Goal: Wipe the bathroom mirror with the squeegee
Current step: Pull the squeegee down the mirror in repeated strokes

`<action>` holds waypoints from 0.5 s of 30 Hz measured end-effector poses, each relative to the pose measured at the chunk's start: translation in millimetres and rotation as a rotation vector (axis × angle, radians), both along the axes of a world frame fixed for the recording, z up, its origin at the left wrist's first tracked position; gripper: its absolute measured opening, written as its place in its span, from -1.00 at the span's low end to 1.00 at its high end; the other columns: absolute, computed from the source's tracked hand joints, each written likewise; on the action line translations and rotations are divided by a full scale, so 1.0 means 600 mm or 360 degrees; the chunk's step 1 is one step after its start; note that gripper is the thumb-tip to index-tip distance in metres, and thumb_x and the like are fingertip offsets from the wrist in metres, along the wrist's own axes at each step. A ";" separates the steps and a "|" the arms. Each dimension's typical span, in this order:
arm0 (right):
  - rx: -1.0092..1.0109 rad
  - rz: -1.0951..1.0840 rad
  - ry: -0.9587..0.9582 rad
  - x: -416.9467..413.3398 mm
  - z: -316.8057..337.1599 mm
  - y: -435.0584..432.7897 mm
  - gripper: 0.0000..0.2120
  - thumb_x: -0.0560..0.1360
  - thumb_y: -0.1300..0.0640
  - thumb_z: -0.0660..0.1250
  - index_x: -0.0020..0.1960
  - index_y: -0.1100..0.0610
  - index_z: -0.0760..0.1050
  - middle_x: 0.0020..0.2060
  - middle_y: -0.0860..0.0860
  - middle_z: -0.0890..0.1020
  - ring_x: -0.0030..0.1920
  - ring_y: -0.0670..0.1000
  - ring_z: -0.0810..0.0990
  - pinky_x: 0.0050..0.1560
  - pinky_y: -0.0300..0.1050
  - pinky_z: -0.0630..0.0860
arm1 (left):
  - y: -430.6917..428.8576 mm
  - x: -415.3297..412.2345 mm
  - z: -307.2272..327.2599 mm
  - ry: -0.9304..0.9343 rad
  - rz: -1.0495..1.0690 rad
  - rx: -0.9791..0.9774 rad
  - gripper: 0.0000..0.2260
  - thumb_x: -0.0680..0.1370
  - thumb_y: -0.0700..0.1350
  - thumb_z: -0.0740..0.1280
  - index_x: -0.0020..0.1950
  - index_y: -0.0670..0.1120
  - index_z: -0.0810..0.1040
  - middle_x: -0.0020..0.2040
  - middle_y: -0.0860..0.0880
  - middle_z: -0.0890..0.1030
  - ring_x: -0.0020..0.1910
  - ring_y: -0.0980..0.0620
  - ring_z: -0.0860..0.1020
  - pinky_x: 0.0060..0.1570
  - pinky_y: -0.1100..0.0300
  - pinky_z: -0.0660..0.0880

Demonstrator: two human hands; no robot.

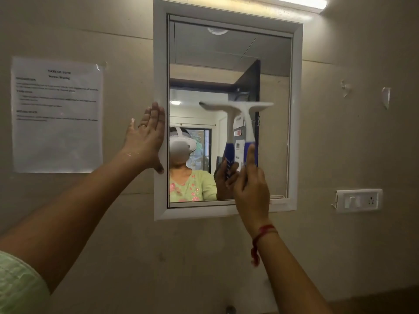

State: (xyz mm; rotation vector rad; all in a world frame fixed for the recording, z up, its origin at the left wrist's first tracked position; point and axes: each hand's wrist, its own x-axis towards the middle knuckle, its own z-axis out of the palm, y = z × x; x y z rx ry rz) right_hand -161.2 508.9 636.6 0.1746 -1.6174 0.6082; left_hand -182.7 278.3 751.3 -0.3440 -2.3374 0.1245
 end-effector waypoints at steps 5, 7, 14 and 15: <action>0.0012 -0.0016 0.0032 0.011 -0.001 0.001 -0.46 0.59 0.08 0.07 0.46 -0.14 -0.11 -0.18 0.11 0.49 -0.36 -0.11 0.41 -0.34 -0.24 0.41 | 0.002 0.001 0.000 -0.0006 -0.0009 0.0017 0.36 0.14 0.15 0.58 0.43 -0.17 -0.47 0.47 -0.13 -0.43 0.48 -0.12 -0.32 0.43 -0.14 -0.14; -0.0035 -0.0055 0.0084 0.008 0.044 0.000 -0.47 0.59 0.08 0.08 0.45 -0.13 -0.10 -0.22 0.08 0.48 -0.36 -0.15 0.37 -0.33 -0.29 0.34 | 0.002 0.003 -0.003 -0.0010 -0.0016 0.0028 0.35 0.15 0.14 0.58 0.43 -0.17 -0.47 0.47 -0.13 -0.43 0.48 -0.12 -0.32 0.43 -0.14 -0.14; -0.0034 -0.0019 0.0033 0.003 0.007 0.001 -0.47 0.60 0.07 0.05 0.46 -0.13 -0.13 -0.18 0.08 0.48 -0.34 -0.13 0.40 -0.29 -0.27 0.40 | 0.002 0.006 -0.015 -0.0046 -0.0028 0.0039 0.33 0.17 0.13 0.57 0.44 -0.15 -0.47 0.47 -0.12 -0.44 0.49 -0.10 -0.32 0.44 -0.14 -0.14; -0.0025 -0.0001 0.0006 0.005 -0.021 0.000 -0.46 0.59 0.07 0.05 0.47 -0.13 -0.13 -0.17 0.09 0.48 -0.35 -0.15 0.39 -0.31 -0.32 0.39 | 0.002 0.006 -0.015 -0.0049 -0.0034 0.0043 0.33 0.17 0.12 0.58 0.44 -0.15 -0.47 0.47 -0.12 -0.44 0.49 -0.10 -0.32 0.44 -0.14 -0.14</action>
